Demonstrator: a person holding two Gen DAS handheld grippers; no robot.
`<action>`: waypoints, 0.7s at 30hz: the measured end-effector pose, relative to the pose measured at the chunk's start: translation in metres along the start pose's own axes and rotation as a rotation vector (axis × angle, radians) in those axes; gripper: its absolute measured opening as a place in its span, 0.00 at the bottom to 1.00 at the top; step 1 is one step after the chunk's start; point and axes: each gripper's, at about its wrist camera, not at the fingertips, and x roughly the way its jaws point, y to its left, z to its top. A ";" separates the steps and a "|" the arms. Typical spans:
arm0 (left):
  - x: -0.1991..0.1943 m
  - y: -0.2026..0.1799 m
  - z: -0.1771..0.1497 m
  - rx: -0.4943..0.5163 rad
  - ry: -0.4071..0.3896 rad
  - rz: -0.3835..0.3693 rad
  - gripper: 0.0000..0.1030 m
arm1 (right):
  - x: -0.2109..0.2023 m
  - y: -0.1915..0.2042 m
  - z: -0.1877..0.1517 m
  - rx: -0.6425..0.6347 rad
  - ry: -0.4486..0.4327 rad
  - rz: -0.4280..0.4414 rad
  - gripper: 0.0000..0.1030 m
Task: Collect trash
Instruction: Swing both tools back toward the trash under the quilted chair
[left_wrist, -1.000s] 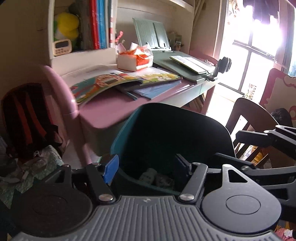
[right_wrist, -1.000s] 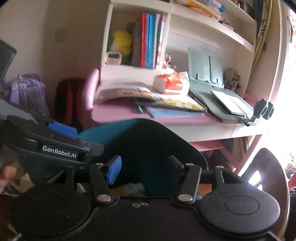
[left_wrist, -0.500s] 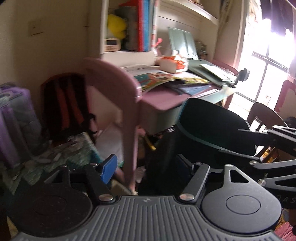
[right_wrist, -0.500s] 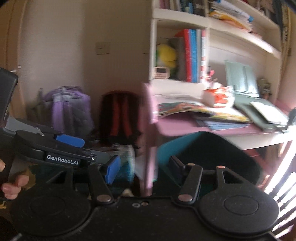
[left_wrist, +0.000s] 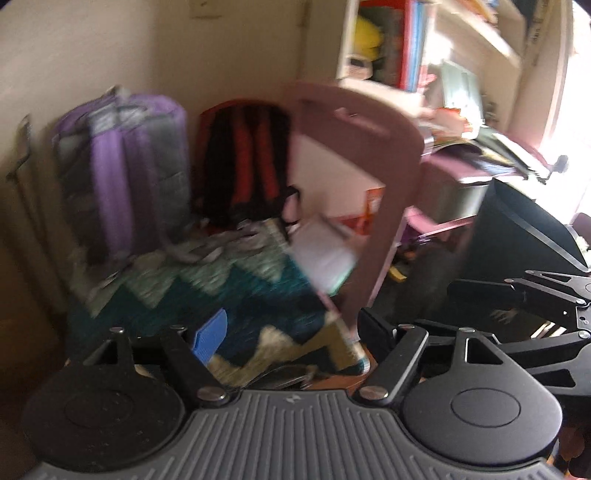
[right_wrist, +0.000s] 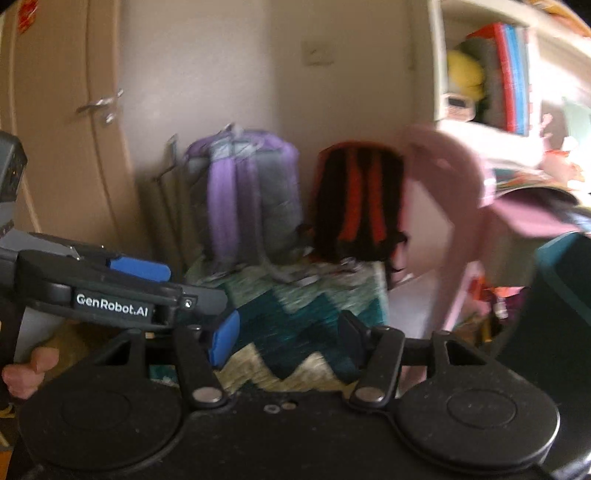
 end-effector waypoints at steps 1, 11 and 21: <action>0.003 0.009 -0.004 -0.013 0.003 0.014 0.75 | 0.009 0.006 -0.002 -0.007 0.008 0.014 0.57; 0.038 0.103 -0.059 -0.139 0.064 0.101 0.82 | 0.100 0.041 -0.035 -0.018 0.162 0.111 0.57; 0.126 0.179 -0.122 -0.229 0.162 0.216 0.96 | 0.212 0.043 -0.104 0.017 0.326 0.130 0.57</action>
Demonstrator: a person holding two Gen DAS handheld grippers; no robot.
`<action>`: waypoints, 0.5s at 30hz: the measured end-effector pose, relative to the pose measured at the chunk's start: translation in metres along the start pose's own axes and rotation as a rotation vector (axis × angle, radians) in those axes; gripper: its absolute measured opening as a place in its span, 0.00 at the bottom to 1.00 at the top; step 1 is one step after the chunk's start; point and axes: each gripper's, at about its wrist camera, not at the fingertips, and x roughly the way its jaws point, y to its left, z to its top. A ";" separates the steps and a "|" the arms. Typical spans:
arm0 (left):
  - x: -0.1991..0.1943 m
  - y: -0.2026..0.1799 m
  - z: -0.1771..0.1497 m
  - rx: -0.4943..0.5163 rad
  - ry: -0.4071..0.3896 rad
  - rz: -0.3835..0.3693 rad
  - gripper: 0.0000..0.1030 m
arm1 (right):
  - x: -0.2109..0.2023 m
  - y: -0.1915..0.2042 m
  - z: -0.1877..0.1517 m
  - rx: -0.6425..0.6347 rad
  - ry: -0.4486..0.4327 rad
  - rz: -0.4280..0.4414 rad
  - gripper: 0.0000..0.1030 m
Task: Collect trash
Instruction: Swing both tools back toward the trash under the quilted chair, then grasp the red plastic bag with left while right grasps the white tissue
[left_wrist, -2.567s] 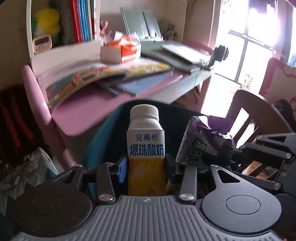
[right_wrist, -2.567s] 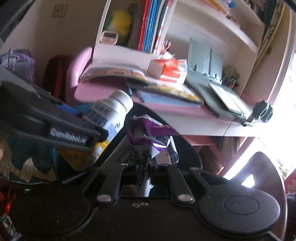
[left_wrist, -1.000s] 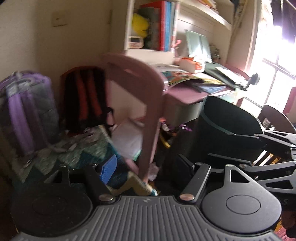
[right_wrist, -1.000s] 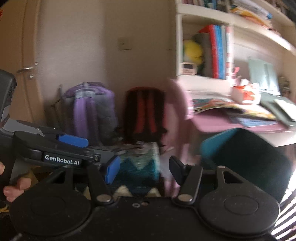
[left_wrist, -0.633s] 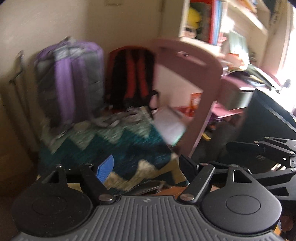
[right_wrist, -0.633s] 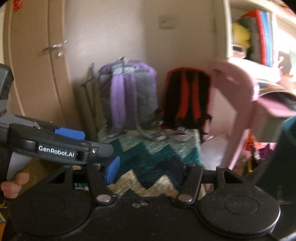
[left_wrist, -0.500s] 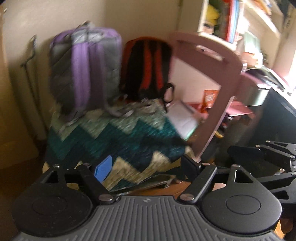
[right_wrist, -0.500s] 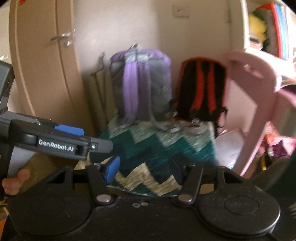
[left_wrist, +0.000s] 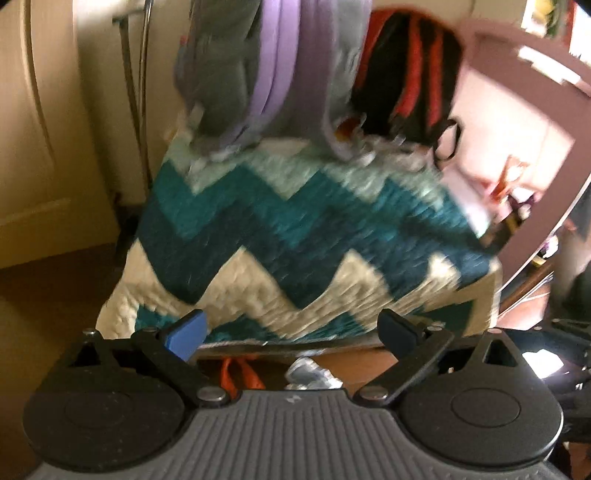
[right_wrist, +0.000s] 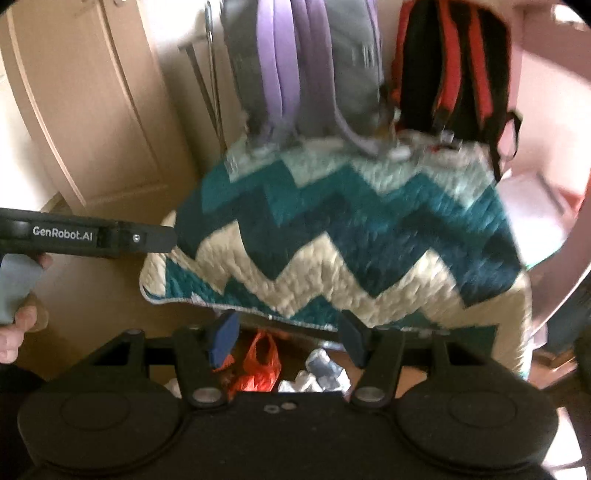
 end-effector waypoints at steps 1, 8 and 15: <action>0.013 0.005 -0.004 0.002 0.013 0.012 0.96 | 0.016 -0.003 -0.004 -0.001 0.015 0.000 0.57; 0.107 0.035 -0.040 -0.043 0.153 0.048 0.96 | 0.113 -0.016 -0.037 -0.030 0.144 -0.015 0.57; 0.189 0.042 -0.077 0.093 0.324 0.030 0.96 | 0.200 -0.021 -0.074 -0.105 0.267 -0.003 0.57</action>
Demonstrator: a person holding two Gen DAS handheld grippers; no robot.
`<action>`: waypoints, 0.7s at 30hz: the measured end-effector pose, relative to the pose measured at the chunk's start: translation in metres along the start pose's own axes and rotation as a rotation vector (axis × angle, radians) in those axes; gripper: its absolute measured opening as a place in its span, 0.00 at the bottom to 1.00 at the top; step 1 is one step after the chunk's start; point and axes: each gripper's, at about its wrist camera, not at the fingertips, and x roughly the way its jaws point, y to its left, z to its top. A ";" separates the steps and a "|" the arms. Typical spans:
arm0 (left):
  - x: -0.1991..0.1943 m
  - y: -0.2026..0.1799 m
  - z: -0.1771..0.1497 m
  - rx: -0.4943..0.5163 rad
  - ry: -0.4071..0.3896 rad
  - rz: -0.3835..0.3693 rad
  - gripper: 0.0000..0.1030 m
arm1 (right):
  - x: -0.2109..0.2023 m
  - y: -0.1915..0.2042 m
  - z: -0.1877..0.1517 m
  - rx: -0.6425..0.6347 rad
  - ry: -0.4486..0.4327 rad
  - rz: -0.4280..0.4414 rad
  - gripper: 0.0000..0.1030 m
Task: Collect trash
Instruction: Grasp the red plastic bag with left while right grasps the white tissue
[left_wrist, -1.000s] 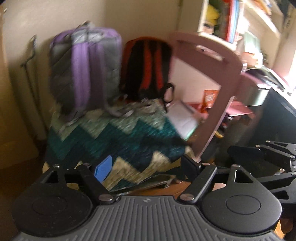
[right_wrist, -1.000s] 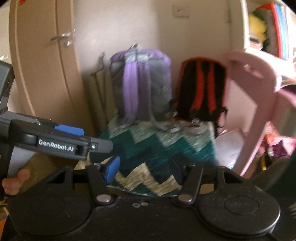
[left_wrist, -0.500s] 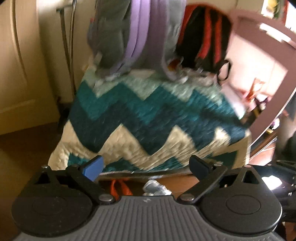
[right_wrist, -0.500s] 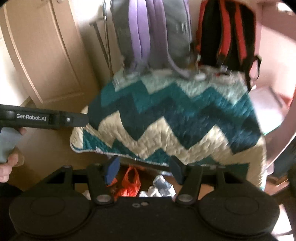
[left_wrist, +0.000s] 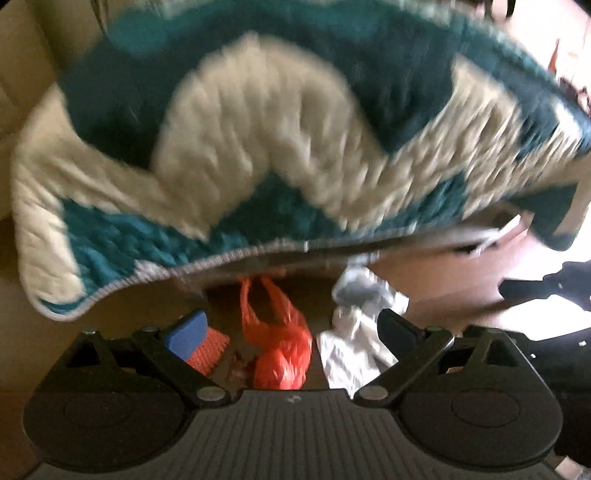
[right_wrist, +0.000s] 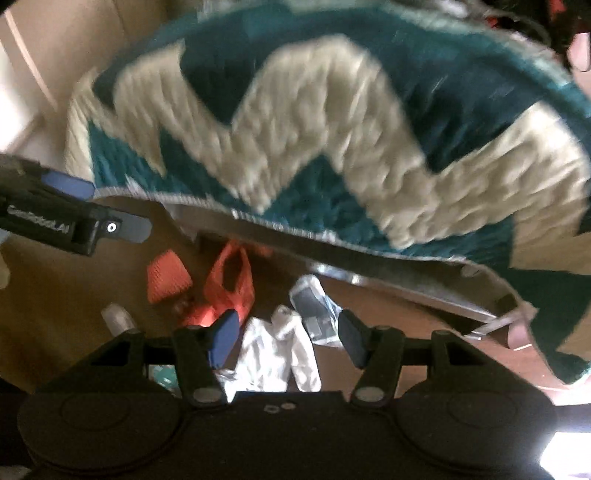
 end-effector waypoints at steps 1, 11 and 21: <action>0.014 0.001 0.000 0.000 0.022 0.004 0.96 | 0.013 -0.002 -0.002 0.003 0.017 0.006 0.57; 0.133 0.028 -0.027 -0.063 0.196 0.007 0.96 | 0.130 -0.012 -0.011 0.054 0.149 0.078 0.57; 0.208 0.044 -0.065 -0.107 0.292 -0.035 0.96 | 0.212 -0.009 -0.007 0.002 0.235 0.050 0.55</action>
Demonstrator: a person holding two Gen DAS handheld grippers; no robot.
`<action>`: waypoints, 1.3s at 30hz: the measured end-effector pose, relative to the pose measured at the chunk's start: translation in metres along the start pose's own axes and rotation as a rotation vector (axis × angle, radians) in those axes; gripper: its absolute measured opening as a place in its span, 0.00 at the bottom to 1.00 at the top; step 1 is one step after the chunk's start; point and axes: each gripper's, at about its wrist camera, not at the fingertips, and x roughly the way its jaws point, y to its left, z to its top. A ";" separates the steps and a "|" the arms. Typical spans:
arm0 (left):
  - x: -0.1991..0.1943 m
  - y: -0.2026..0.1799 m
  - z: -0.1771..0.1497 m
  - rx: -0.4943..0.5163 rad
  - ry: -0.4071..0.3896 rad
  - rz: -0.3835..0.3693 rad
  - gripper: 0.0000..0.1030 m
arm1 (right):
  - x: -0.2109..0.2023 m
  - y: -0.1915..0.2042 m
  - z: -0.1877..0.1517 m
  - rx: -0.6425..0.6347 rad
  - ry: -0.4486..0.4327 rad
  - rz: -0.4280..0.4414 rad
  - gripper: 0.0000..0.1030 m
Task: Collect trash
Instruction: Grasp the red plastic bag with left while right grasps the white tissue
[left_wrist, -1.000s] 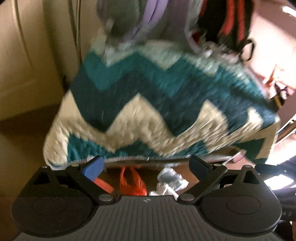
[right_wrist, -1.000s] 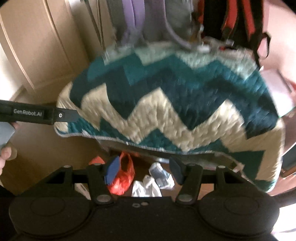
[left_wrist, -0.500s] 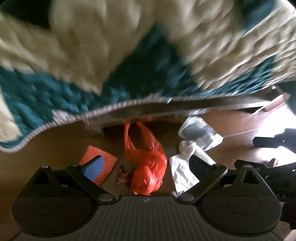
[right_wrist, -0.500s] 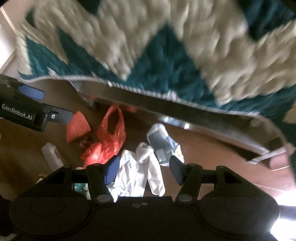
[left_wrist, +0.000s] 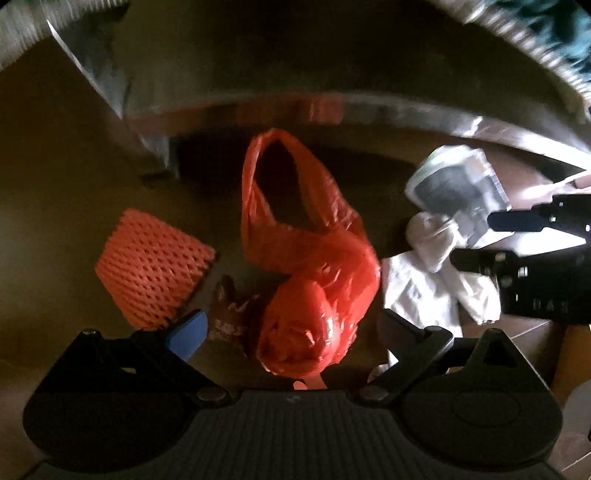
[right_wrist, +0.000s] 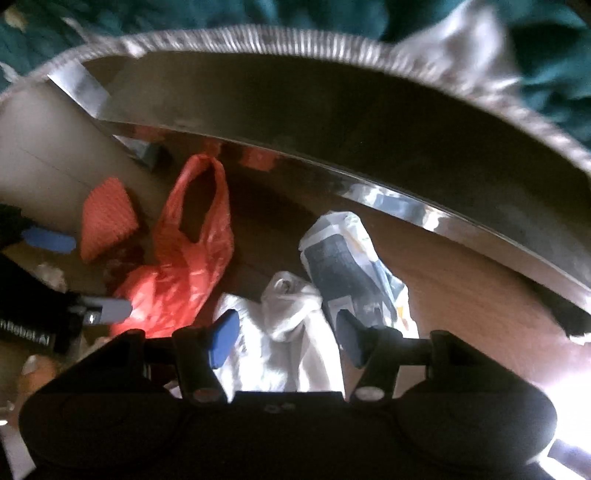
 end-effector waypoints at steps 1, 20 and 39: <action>0.006 0.001 -0.001 -0.004 0.005 -0.001 0.96 | 0.006 -0.001 0.001 0.008 0.006 -0.003 0.55; 0.025 -0.028 -0.011 0.148 -0.047 0.031 0.37 | 0.037 0.010 -0.001 -0.006 0.035 -0.086 0.17; -0.063 -0.034 -0.013 0.189 -0.064 -0.038 0.28 | -0.093 0.013 -0.014 0.019 -0.005 -0.081 0.11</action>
